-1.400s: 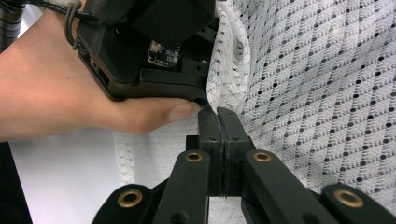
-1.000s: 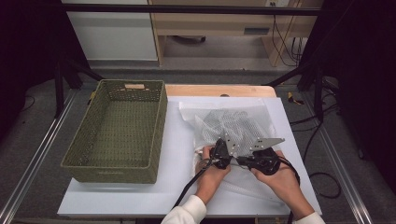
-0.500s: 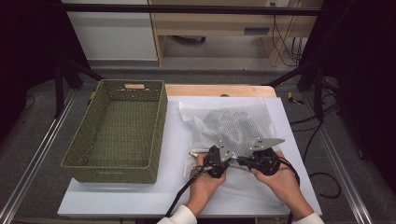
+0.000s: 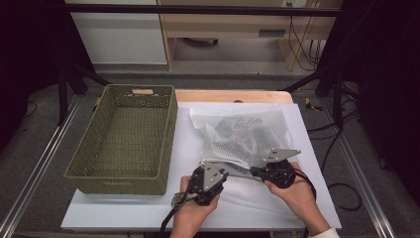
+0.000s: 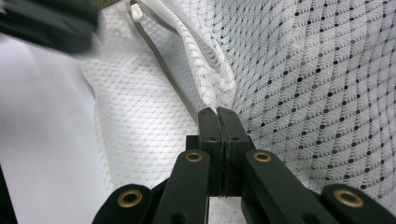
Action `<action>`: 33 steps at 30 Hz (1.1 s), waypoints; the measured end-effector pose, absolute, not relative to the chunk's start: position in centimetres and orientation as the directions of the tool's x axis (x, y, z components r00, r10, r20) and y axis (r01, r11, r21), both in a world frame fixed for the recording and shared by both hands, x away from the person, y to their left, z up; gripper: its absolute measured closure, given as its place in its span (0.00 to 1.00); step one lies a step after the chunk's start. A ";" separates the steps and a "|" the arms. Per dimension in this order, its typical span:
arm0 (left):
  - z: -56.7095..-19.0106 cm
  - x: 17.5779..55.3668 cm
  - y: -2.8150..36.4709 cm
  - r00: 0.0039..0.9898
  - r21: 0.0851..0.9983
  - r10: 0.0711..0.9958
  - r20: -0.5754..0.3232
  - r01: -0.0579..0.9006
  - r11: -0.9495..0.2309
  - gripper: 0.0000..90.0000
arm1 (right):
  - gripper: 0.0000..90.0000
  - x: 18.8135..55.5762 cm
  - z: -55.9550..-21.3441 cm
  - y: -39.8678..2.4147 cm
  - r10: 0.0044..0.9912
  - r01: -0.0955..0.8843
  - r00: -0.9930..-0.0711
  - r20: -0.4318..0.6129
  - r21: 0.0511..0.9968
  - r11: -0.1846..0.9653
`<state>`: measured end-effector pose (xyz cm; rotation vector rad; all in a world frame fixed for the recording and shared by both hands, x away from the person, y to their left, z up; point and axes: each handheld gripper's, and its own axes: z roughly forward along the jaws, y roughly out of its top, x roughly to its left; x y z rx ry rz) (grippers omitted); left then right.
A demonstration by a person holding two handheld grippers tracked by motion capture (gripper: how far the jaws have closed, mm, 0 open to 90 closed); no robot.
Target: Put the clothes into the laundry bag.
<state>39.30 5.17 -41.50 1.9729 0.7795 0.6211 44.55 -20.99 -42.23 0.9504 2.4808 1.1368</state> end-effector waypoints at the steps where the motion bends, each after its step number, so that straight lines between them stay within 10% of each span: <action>1: -41.3 39.0 6.0 0.658 0.877 0.743 0.125 0.276 -0.393 0.76 | 1.00 44.5 -42.3 -20.9 0.651 0.454 -0.758 0.041 0.749 0.482; 9: -41.7 38.1 9.1 0.571 0.866 0.807 0.149 0.318 -0.385 0.51 | 1.00 44.6 -42.8 -21.1 0.658 0.462 -0.752 0.045 0.747 0.477; 17: -44.4 38.8 8.9 0.561 0.814 0.809 0.177 0.379 -0.441 0.49 | 1.00 44.4 -43.1 -21.7 0.659 0.465 -0.750 0.050 0.749 0.472; 24: -46.5 40.0 8.8 0.562 0.764 0.814 0.147 0.458 -0.454 0.58 | 1.00 44.3 -43.3 -22.0 0.655 0.462 -0.754 0.050 0.750 0.474; 29: -46.3 40.0 8.7 0.616 0.759 0.782 0.096 0.463 -0.458 0.96 | 1.00 44.3 -43.3 -21.6 0.650 0.462 -0.758 0.050 0.745 0.481; 33: -46.0 39.3 8.6 0.640 0.757 0.764 0.085 0.457 -0.467 0.98 | 1.00 44.1 -43.5 -20.8 0.635 0.449 -0.771 0.042 0.744 0.496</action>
